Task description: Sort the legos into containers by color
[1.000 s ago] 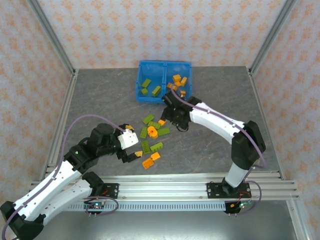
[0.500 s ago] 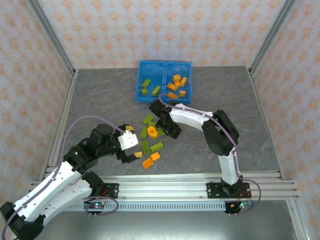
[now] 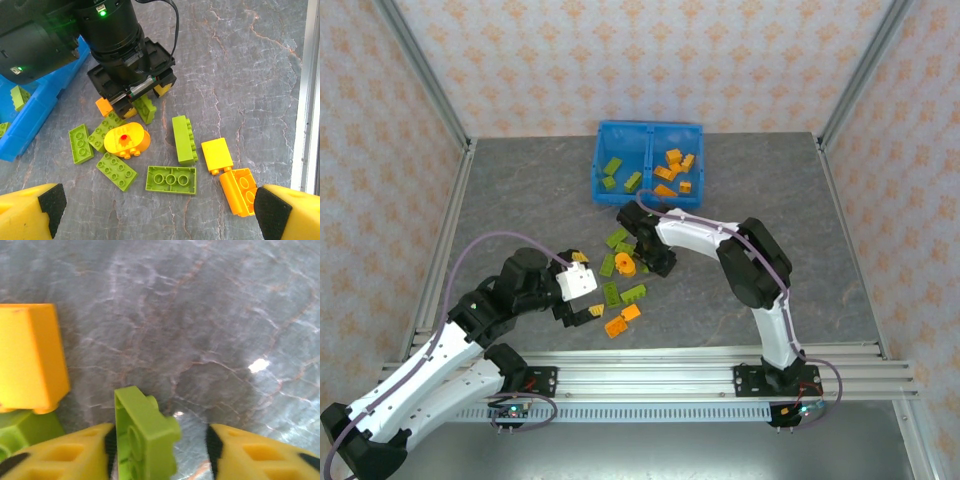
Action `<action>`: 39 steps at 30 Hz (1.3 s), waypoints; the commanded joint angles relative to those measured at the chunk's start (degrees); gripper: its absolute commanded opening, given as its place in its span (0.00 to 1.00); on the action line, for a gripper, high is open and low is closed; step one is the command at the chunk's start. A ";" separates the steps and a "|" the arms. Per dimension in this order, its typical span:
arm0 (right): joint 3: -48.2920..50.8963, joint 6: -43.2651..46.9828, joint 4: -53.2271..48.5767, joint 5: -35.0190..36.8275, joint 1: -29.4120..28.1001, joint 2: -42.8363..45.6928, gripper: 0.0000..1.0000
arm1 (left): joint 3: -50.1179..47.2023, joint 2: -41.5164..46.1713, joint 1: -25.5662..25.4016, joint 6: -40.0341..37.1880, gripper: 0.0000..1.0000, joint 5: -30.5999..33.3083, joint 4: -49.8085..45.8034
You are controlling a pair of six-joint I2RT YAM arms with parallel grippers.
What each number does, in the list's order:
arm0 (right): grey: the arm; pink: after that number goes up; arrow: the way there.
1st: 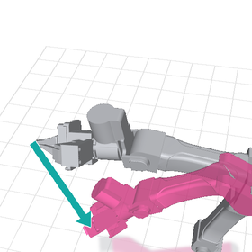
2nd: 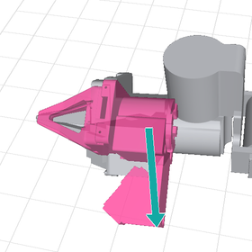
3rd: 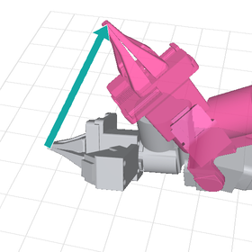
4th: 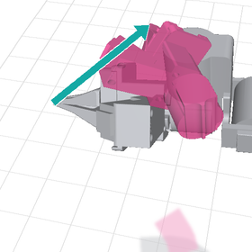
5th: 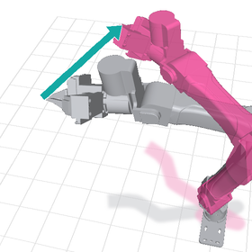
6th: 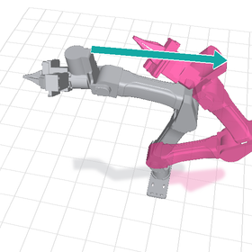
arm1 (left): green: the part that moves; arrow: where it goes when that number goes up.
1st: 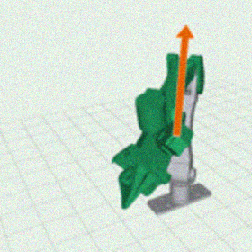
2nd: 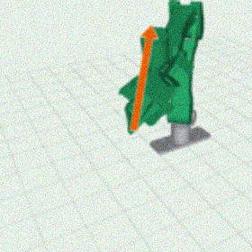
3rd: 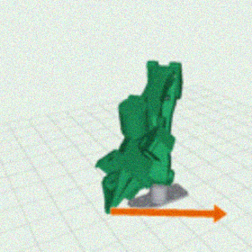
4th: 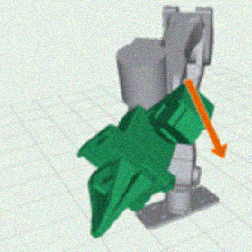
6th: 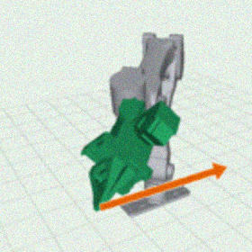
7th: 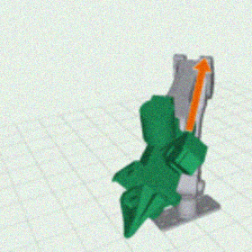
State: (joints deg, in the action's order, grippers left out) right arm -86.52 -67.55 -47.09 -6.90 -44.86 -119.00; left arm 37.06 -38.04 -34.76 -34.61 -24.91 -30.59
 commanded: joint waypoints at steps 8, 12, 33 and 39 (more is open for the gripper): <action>6.32 1.32 -0.25 7.73 -0.05 5.89 0.21 | -0.34 0.06 0.41 -0.81 1.00 -0.25 -0.97; 7.70 7.48 -0.23 12.10 -0.38 14.72 0.18 | -0.33 0.71 0.40 -0.47 1.00 -0.53 -0.32; -23.59 49.09 -3.00 15.03 1.74 3.68 0.53 | -3.31 10.54 0.84 3.32 1.00 4.56 5.08; -4.82 68.26 -1.59 4.96 4.69 14.13 0.74 | -2.53 8.06 0.83 1.65 1.00 3.81 4.34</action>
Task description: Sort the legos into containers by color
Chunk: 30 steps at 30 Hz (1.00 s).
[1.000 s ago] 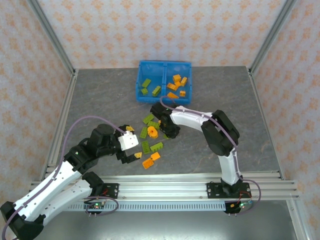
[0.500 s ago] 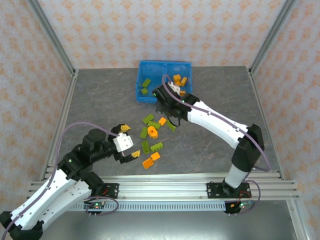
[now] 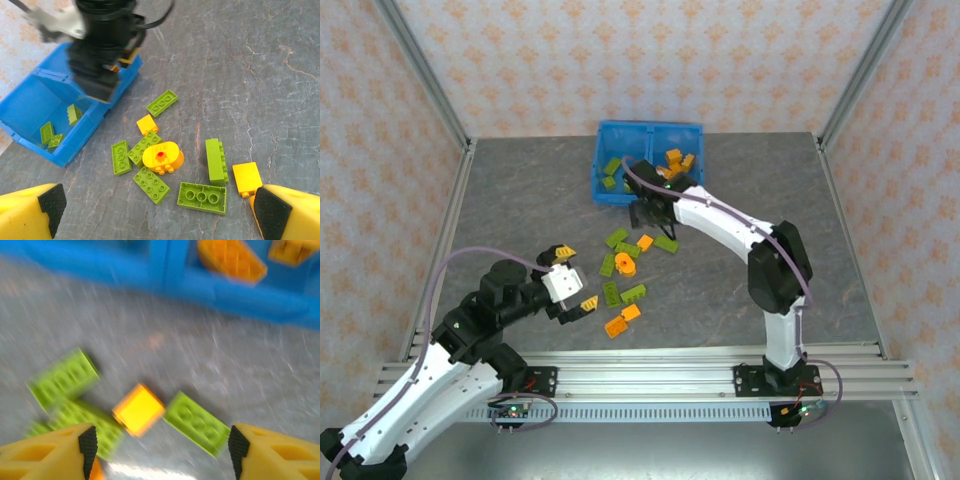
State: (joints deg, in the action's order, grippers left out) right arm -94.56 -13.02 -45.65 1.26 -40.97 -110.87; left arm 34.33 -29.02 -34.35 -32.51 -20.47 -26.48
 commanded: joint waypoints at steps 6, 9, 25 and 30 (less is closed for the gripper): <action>5.35 26.84 -10.08 1.64 3.03 1.53 0.87 | 0.68 -2.61 0.42 -0.46 1.00 -2.51 0.23; 1.93 29.06 -10.40 -2.03 4.69 -2.86 0.91 | 0.65 -2.50 0.42 -0.14 1.00 -3.62 0.28; -5.10 31.13 -11.98 -7.99 5.99 -16.34 0.53 | 0.83 -4.64 0.42 -1.50 1.00 -4.67 -0.95; -1.55 29.62 -10.47 -8.00 5.99 -15.73 0.37 | 0.74 -4.65 0.42 -1.69 1.00 -4.58 -0.85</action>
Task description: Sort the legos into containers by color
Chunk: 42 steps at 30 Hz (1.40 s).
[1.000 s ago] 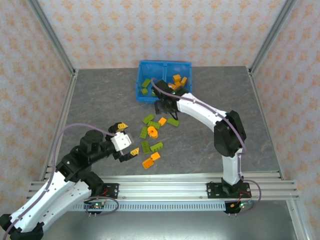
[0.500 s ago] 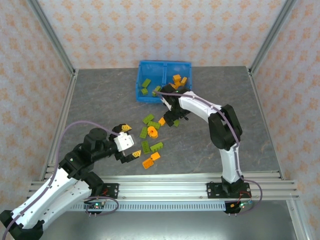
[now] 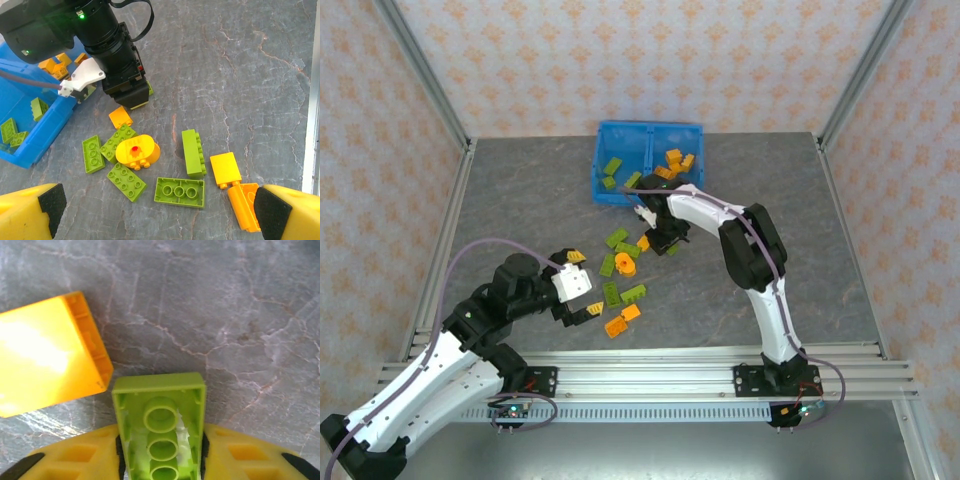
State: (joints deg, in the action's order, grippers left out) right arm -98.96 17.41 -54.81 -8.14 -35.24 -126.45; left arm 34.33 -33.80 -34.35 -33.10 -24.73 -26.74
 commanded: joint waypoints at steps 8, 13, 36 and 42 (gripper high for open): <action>12.14 -12.44 8.48 0.28 0.26 14.89 0.26 | 0.56 1.38 0.42 -0.37 1.00 0.94 0.20; 13.40 -27.33 17.59 -1.54 -2.73 28.31 0.27 | -0.29 3.58 0.58 0.83 1.00 4.23 3.09; -56.93 -31.83 9.41 8.09 -1.50 -23.26 0.47 | -1.19 5.88 1.84 0.88 1.00 8.30 2.70; -57.55 -31.05 9.82 6.47 -1.71 -18.93 0.56 | -0.11 2.13 2.31 4.30 1.00 9.00 3.80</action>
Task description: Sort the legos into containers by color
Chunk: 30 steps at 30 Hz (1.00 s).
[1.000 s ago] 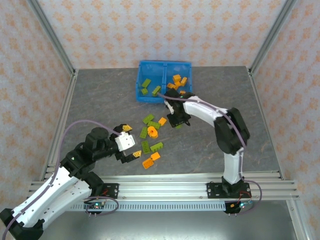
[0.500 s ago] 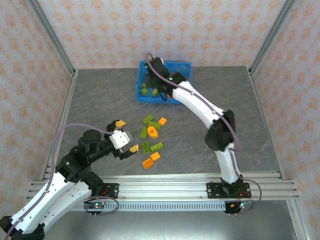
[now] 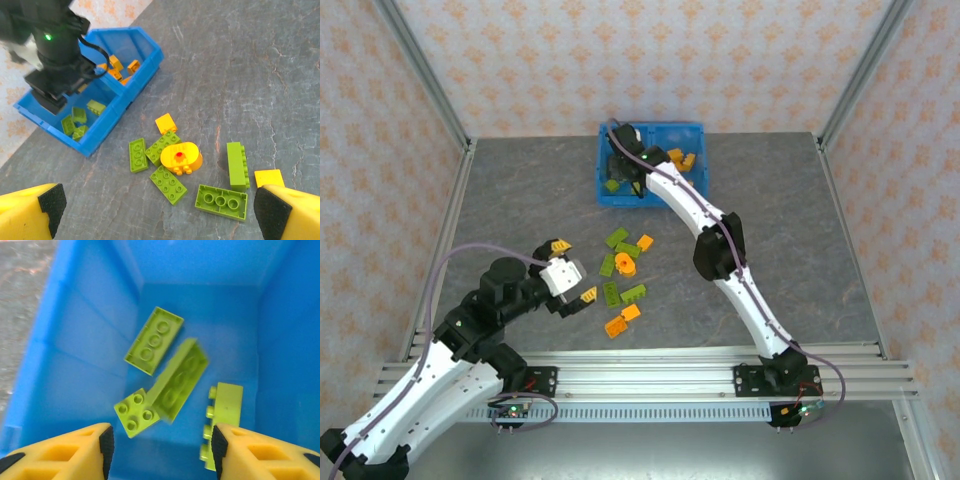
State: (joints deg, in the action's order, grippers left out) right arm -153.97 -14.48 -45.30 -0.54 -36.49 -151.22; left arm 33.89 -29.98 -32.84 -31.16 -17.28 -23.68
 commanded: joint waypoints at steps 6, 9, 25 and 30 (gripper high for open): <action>-0.18 0.25 -3.85 -3.97 -1.04 16.48 0.54 | 4.27 -9.38 2.77 16.36 1.00 6.52 4.10; 8.32 -0.08 -6.65 -7.46 -1.17 27.00 0.54 | 10.82 -16.78 2.88 25.68 1.00 8.79 0.61; 80.61 -10.29 -6.33 -20.78 -1.65 89.22 0.99 | 26.38 -53.04 -4.85 75.51 0.99 11.42 -7.05; 86.82 -10.95 -8.05 -28.51 -1.88 90.66 0.99 | 32.14 -65.53 -7.15 86.73 0.94 12.15 -11.50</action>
State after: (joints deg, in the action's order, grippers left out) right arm -68.88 -23.81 -50.17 -22.98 -37.95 -61.14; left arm 62.61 -91.55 -39.88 44.49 -7.01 -31.48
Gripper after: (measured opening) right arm 0.994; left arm 0.958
